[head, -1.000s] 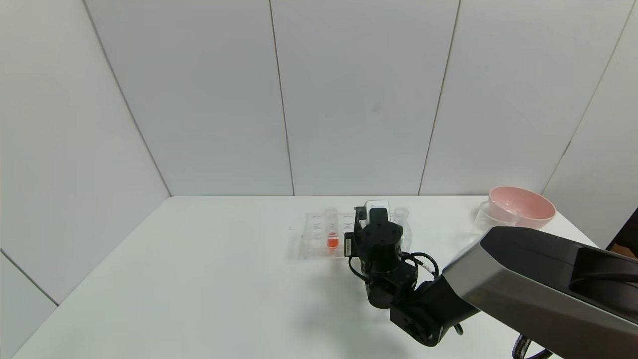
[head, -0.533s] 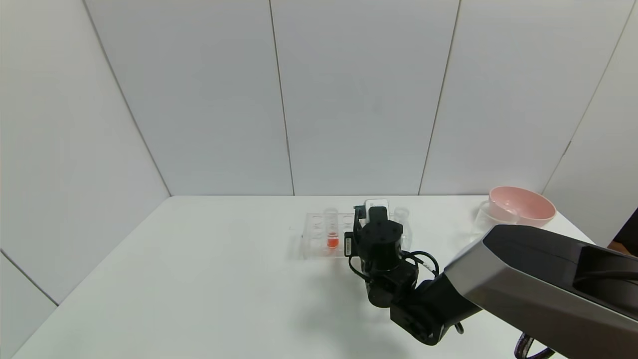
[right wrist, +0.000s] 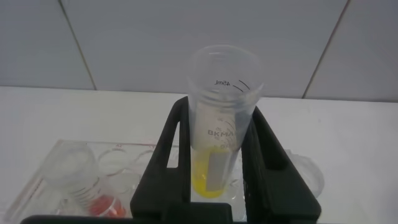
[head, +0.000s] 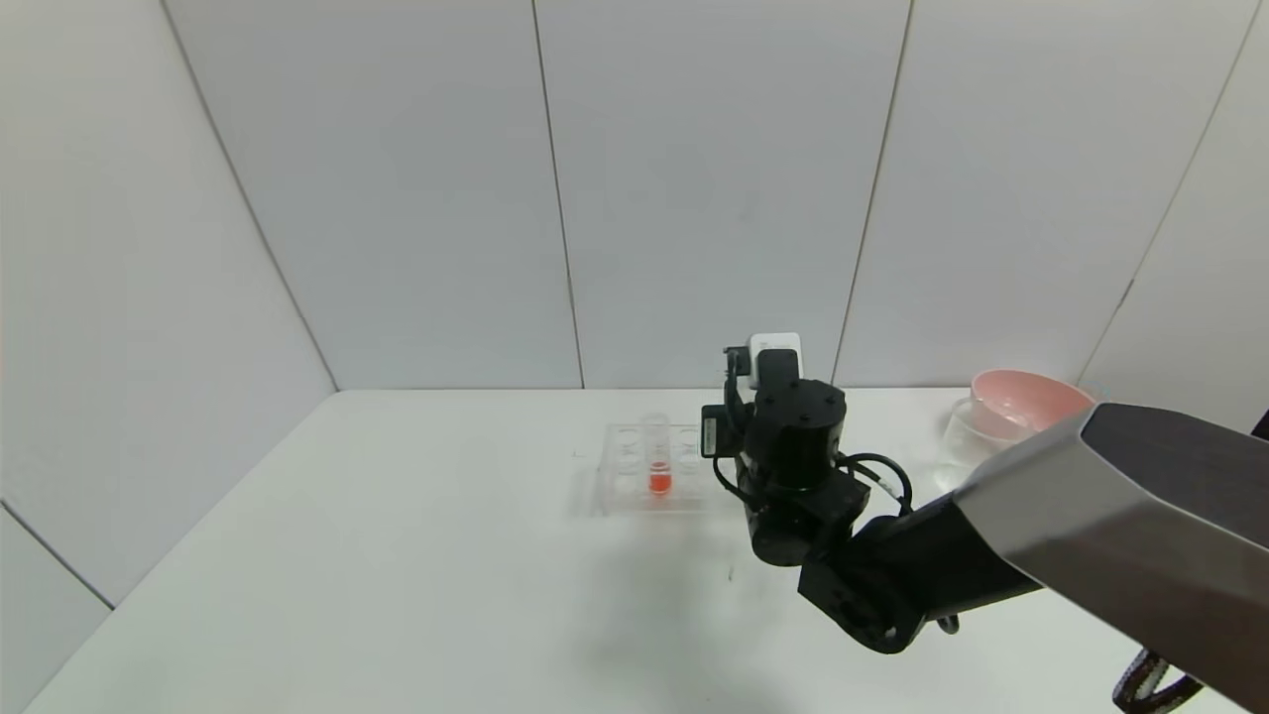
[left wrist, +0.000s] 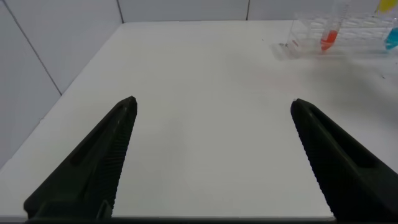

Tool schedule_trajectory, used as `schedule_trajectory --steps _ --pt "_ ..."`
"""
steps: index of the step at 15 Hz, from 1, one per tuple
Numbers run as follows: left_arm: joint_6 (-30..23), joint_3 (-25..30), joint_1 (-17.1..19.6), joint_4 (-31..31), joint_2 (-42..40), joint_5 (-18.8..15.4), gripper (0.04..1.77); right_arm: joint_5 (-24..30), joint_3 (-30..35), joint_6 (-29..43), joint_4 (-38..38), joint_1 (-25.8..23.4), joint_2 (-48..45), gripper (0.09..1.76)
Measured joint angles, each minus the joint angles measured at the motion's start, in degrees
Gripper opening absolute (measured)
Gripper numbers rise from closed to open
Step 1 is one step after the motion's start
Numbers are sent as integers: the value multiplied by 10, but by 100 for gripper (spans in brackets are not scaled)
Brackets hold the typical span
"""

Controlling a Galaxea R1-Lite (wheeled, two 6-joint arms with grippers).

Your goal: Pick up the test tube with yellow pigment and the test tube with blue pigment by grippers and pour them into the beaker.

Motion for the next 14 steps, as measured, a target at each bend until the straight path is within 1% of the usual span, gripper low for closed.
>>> schedule_trajectory --steps 5,9,10,12,14 --pt "0 0 0 0 0 0 176 5 1 0 -4 2 -15 53" --pt "0 0 0 0 0 0 176 26 10 0 -4 1 -24 53" --pt "0 0 0 0 0 0 176 40 17 0 -4 -1 -30 53" --pt "0 0 0 0 0 0 176 84 44 0 -4 -3 -49 53" --pt "0 0 0 0 0 0 176 143 84 0 -2 -8 -82 53"
